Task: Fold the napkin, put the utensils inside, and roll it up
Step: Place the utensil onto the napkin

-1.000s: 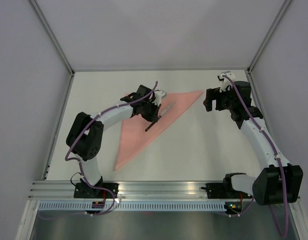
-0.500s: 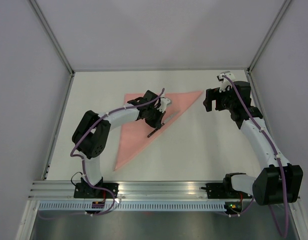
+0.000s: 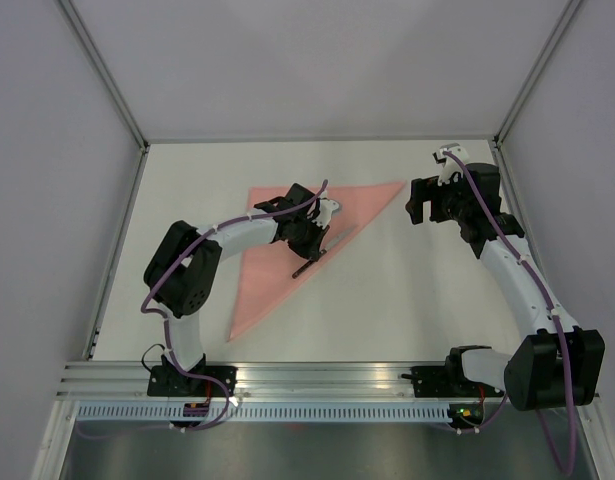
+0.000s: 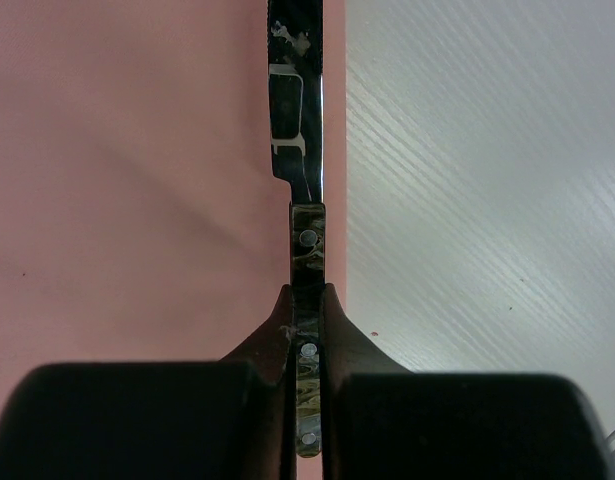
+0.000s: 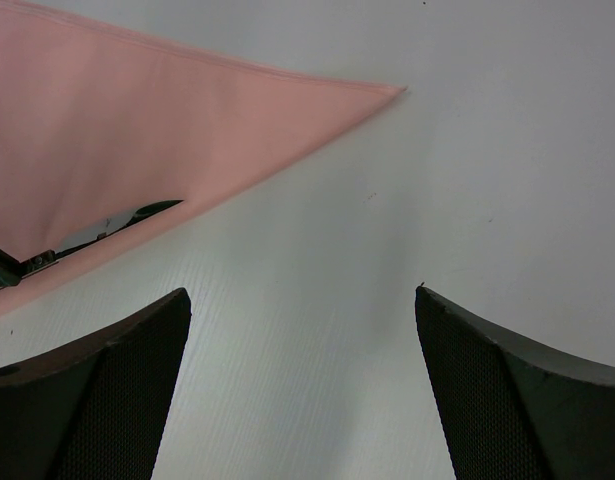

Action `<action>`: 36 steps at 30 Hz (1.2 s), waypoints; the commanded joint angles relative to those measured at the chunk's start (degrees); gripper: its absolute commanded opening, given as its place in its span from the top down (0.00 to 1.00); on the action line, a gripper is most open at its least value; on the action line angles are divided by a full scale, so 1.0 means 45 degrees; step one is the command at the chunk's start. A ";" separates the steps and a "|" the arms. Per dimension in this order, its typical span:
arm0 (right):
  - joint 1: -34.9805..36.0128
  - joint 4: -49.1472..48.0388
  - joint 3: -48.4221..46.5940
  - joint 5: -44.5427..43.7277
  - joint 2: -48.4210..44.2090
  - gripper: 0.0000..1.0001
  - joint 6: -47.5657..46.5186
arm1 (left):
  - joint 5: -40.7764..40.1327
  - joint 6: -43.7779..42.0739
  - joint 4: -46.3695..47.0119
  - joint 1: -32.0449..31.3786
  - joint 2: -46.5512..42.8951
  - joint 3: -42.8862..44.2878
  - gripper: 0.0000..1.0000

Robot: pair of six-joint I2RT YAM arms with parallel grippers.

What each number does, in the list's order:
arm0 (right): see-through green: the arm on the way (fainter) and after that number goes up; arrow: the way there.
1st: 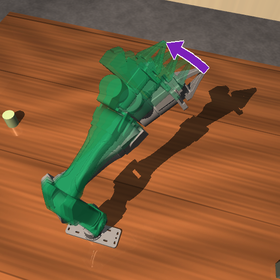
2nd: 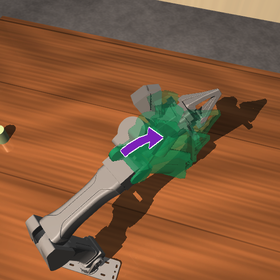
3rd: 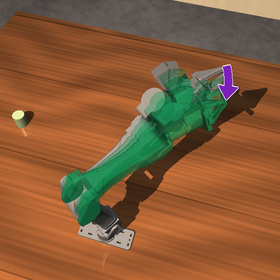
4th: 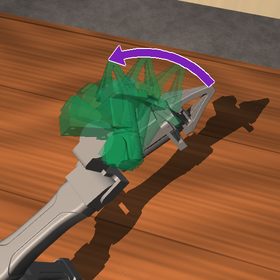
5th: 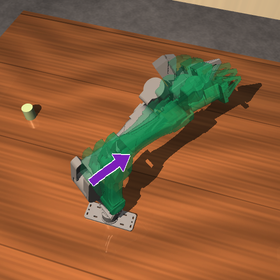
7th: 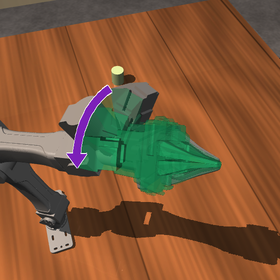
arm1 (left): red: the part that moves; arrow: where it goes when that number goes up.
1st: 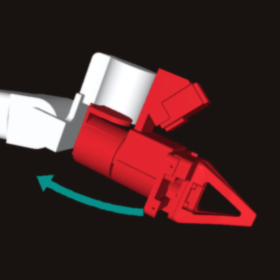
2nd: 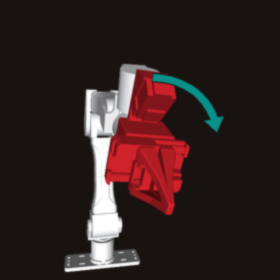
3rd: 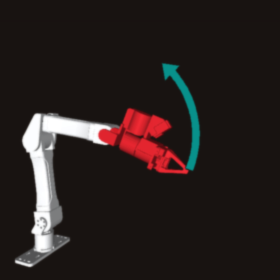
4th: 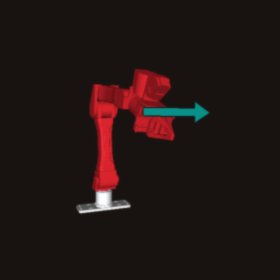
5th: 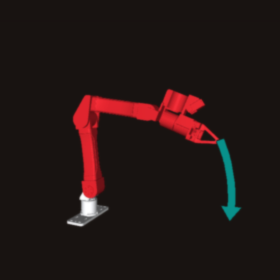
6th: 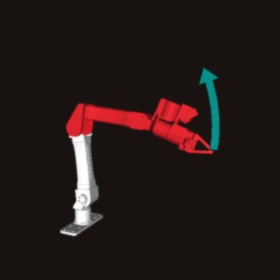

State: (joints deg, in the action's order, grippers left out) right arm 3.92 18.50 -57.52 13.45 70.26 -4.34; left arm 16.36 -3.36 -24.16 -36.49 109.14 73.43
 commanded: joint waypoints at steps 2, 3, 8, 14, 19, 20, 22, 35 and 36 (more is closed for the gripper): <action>0.0046 -0.0127 0.0028 -0.0060 0.0012 0.02 -0.0071 | -0.0217 0.0335 0.0213 -0.0055 0.0062 -0.0028 0.98; 0.0046 -0.0127 0.0028 -0.0041 0.0012 0.02 -0.0052 | -0.0198 0.0335 0.0213 -0.0055 0.0043 -0.0028 0.98; 0.0046 -0.0108 0.0028 -0.0040 0.0012 0.02 -0.0091 | -0.0198 0.0394 0.0233 -0.0055 0.0062 -0.0048 0.98; 0.0046 -0.0108 0.0027 -0.0060 -0.0027 0.02 -0.0091 | -0.0139 0.0491 0.0272 -0.0055 0.0140 -0.0087 0.98; 0.0065 -0.0108 0.0028 -0.0060 -0.0066 0.02 -0.0091 | -0.0062 0.0531 0.0272 -0.0036 0.0160 -0.0087 0.98; 0.0046 -0.0108 0.0028 -0.0060 -0.0066 0.02 -0.0091 | -0.0061 0.0531 0.0291 -0.0055 0.0179 -0.0048 0.98; 0.0046 -0.0108 0.0008 -0.0060 -0.0086 0.02 -0.0091 | 0.0017 0.0511 0.0291 -0.0055 0.0219 -0.0029 0.98; 0.0046 -0.0088 0.0028 -0.0079 -0.0144 0.02 -0.0091 | 0.0076 0.0453 0.0116 -0.0153 0.0492 0.0498 0.98; 0.0046 -0.0088 0.0028 -0.0079 -0.0164 0.02 -0.0091 | 0.0075 0.0453 0.0058 -0.0153 0.0512 0.0557 0.98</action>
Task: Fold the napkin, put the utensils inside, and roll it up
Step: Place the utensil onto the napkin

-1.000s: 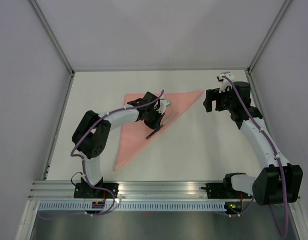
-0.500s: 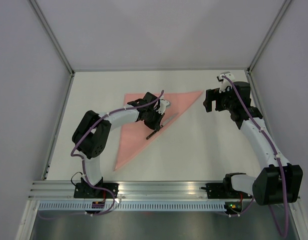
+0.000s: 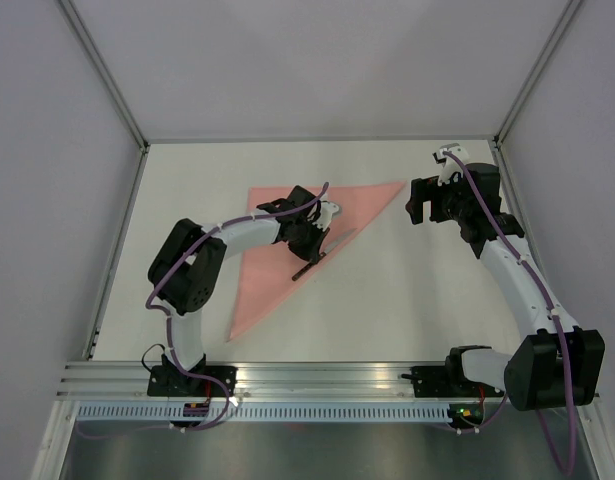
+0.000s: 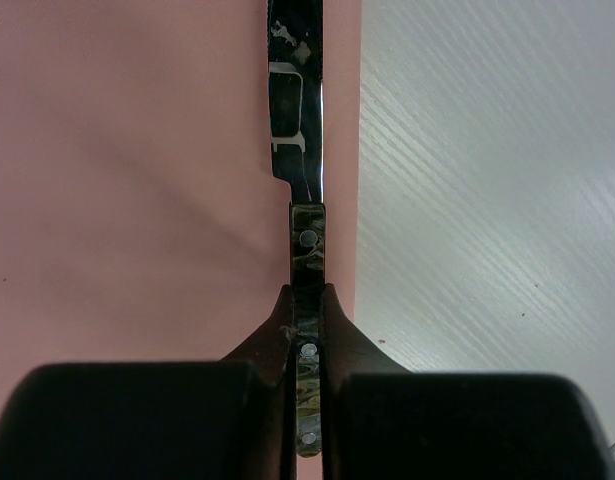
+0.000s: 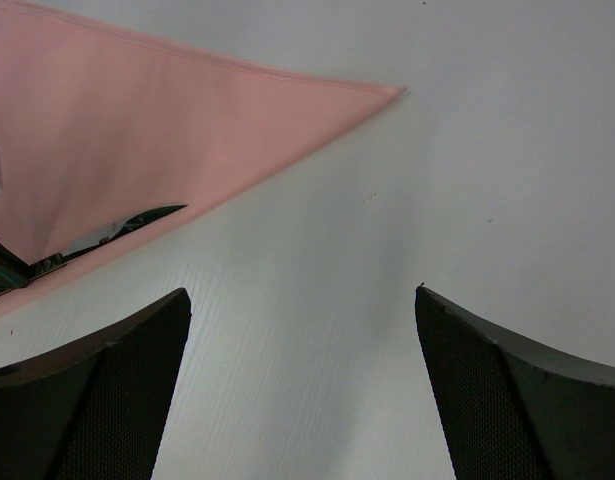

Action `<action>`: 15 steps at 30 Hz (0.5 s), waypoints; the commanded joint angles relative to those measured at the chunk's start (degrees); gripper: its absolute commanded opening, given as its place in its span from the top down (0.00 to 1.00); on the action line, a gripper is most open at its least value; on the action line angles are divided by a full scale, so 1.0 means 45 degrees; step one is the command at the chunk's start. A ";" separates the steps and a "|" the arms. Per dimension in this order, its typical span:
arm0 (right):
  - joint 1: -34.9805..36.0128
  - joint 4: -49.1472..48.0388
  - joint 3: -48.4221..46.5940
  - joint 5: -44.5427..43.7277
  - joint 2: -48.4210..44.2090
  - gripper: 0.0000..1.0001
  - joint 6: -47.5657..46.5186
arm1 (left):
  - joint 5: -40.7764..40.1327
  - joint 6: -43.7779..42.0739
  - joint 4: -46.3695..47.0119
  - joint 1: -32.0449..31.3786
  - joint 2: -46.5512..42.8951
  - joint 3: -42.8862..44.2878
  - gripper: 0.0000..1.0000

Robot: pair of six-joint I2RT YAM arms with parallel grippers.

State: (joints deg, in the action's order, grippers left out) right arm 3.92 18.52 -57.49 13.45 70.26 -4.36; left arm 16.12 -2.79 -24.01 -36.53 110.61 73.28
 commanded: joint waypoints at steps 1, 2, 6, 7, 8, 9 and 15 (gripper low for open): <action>0.0046 -0.0093 0.0023 -0.0079 -0.0145 0.02 -0.0105 | 0.0109 0.0326 -0.0035 -0.0162 0.0244 0.0708 0.98; 0.0046 -0.0112 0.0023 -0.0079 -0.0144 0.02 -0.0105 | 0.0109 0.0326 -0.0074 -0.0163 0.0245 0.0747 0.98; 0.0046 -0.0093 0.0023 -0.0079 -0.0144 0.02 -0.0105 | 0.0031 0.0307 -0.0133 -0.0221 0.0303 0.0923 0.98; 0.0046 -0.0093 0.0023 -0.0079 -0.0164 0.02 -0.0105 | 0.0070 0.0307 -0.0133 -0.0221 0.0303 0.0943 0.98; 0.0046 -0.0093 0.0023 -0.0079 -0.0145 0.02 -0.0105 | 0.0070 0.0326 -0.0114 -0.0260 0.0323 0.0962 0.98; 0.0046 -0.0093 0.0023 -0.0079 -0.0144 0.02 -0.0105 | 0.0070 0.0326 -0.0152 -0.0260 0.0342 0.0982 0.98; 0.0046 -0.0093 0.0023 -0.0079 -0.0164 0.02 -0.0105 | -0.0164 0.0404 -0.0172 -0.0300 0.0382 0.0963 0.94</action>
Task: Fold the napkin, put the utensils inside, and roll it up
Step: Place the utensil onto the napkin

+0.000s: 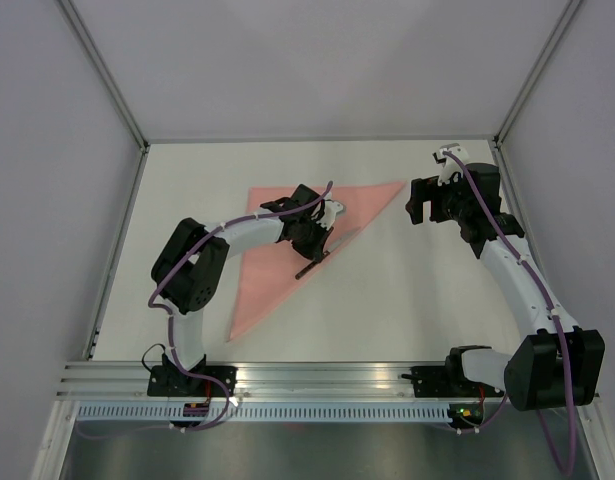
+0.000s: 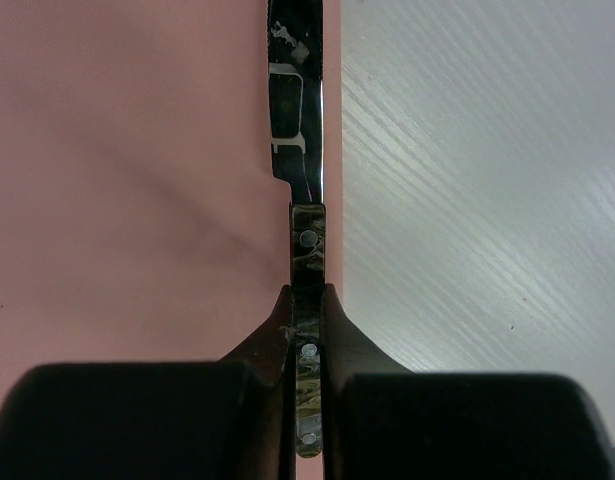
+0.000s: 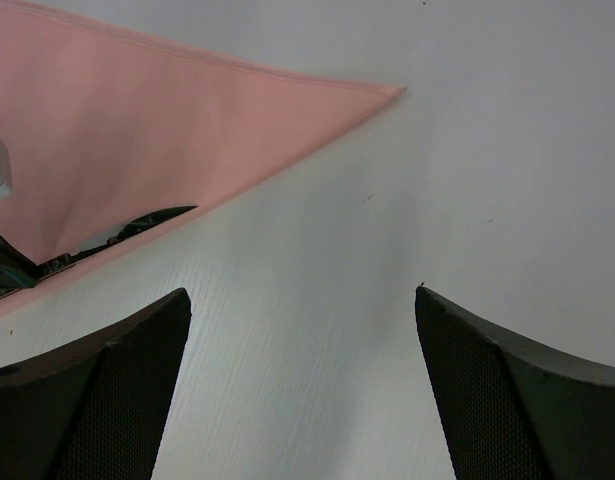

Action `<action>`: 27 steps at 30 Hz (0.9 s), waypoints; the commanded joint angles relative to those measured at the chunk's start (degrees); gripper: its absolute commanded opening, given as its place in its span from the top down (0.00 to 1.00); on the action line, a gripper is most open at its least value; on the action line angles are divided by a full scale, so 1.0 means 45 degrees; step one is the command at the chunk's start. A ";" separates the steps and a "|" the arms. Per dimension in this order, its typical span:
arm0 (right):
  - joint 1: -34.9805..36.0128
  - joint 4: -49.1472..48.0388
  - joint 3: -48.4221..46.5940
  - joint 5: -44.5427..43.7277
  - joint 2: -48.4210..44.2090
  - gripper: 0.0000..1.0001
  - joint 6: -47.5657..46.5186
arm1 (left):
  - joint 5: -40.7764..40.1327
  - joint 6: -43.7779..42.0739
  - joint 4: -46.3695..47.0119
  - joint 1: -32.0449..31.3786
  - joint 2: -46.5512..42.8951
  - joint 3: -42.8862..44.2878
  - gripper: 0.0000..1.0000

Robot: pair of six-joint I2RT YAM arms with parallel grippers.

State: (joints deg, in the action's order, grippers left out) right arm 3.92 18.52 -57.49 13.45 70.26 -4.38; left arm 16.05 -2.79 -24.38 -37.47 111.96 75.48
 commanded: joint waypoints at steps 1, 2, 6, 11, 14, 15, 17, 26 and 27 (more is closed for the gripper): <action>0.0046 -0.0093 0.0023 -0.0079 -0.0164 0.02 -0.0100 | -0.0208 0.0404 -0.0070 -0.0090 0.0003 0.0472 0.93; 0.0046 -0.0112 0.0023 -0.0079 -0.0145 0.02 -0.0100 | -0.0227 0.0404 -0.0109 -0.0110 0.0022 0.0472 0.91; 0.0046 -0.0093 0.0042 -0.0060 -0.0125 0.02 -0.0100 | -0.0345 0.0424 -0.0090 -0.0129 -0.0095 0.0472 0.81; 0.0046 -0.0093 0.0042 -0.0021 -0.0105 0.02 -0.0081 | -0.0462 0.0482 -0.0090 -0.0110 -0.0251 0.0472 0.61; 0.0046 -0.0093 0.0042 -0.0021 -0.0144 0.02 -0.0100 | -0.0696 0.0483 -0.0070 -0.0130 -0.0465 0.0491 0.59; 0.0046 -0.0054 0.0042 -0.0021 -0.0125 0.02 -0.0100 | -0.0793 0.0483 -0.0051 -0.0110 -0.0524 0.0530 0.58; 0.0046 -0.0073 0.0042 -0.0021 -0.0164 0.02 -0.0120 | -0.0930 0.0483 -0.0031 -0.0110 -0.0816 0.0608 0.57; 0.0066 -0.0132 0.0120 -0.0060 0.0167 0.02 -0.0139 | -0.2083 0.1048 0.0378 -0.0110 -0.2418 0.1000 0.54; 0.0066 -0.0113 0.0101 -0.0079 0.0207 0.02 -0.0159 | -0.2219 0.1165 0.0456 -0.0129 -0.2748 0.0941 0.54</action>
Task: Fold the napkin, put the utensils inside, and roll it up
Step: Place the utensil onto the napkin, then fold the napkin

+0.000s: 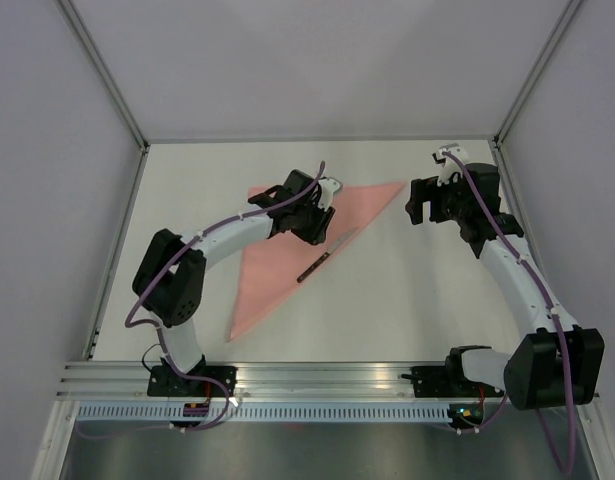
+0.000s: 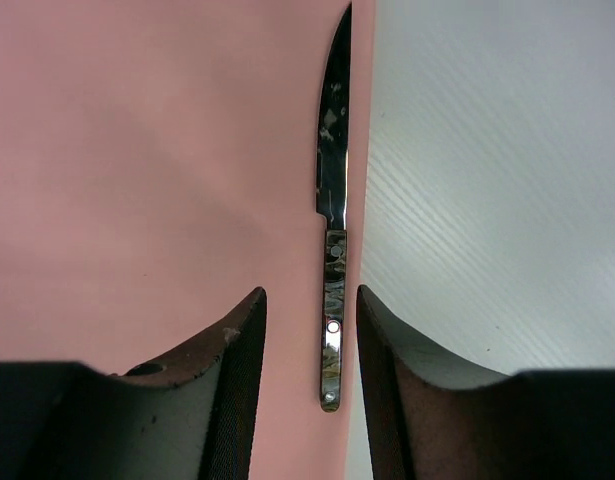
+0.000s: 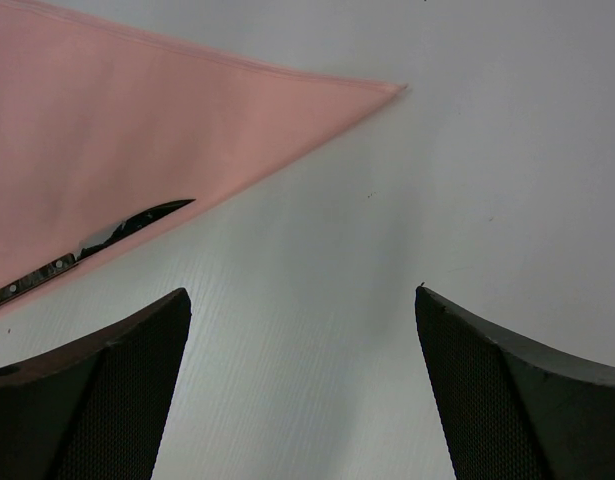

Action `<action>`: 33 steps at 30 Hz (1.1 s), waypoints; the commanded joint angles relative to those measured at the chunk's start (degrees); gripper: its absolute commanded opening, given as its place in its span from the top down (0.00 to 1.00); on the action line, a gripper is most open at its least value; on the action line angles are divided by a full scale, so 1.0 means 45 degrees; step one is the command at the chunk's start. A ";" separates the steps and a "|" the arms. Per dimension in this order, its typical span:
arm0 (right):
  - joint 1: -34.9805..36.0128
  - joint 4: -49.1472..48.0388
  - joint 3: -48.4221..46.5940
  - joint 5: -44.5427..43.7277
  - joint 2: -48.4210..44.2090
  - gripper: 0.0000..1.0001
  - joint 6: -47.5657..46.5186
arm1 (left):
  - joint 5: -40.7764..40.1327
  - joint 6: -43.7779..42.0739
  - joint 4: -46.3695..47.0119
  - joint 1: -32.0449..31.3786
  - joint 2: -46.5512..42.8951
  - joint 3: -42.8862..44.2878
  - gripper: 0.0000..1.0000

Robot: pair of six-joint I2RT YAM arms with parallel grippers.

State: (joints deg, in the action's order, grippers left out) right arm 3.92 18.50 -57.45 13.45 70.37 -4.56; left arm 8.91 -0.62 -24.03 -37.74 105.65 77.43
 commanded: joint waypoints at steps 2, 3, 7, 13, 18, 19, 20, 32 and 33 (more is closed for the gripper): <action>0.0046 -0.0068 0.0052 -0.0215 0.0203 0.02 -0.0159 | -0.0729 0.0763 0.0497 -0.0071 -0.1639 0.0509 0.54; 0.0046 -0.0049 0.0110 -0.0293 0.0144 0.02 -0.0237 | -0.0787 0.0841 0.0497 -0.0071 -0.1776 0.0509 0.53; 0.0065 -0.0264 0.0228 -0.0314 0.0065 0.02 -0.0218 | -0.1177 0.1173 0.0516 -0.0071 -0.2770 0.0431 0.53; 0.0065 -0.0225 0.0208 -0.0275 0.0358 0.02 -0.0315 | -0.1315 0.1700 0.0692 -0.0052 -0.4236 -0.0213 0.51; 0.0046 -0.0225 0.0286 -0.0275 0.0281 0.02 -0.0354 | -0.1841 0.2207 0.0672 -0.0013 -0.5640 -0.0740 0.50; 0.0065 -0.0205 0.0306 -0.0217 0.0319 0.02 -0.0354 | -0.1901 0.2305 0.0653 -0.0013 -0.5838 -0.0819 0.49; 0.0066 -0.0205 0.0306 -0.0197 0.0339 0.02 -0.0354 | -0.1920 0.2384 0.0595 0.0007 -0.6053 -0.0878 0.49; 0.0066 -0.0303 0.0364 0.0116 0.0515 0.02 -0.0374 | -0.2293 0.3029 -0.0147 0.0046 -0.8241 -0.1093 0.46; 0.0085 -0.0264 0.0365 0.0116 0.0554 0.02 -0.0374 | -0.2253 0.3048 -0.0206 0.0046 -0.8300 -0.1054 0.46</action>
State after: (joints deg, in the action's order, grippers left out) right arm 3.92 18.46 -56.53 13.26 72.25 -5.85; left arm -0.58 10.52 -23.73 -37.63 70.26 72.25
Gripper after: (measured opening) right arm 0.979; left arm 0.535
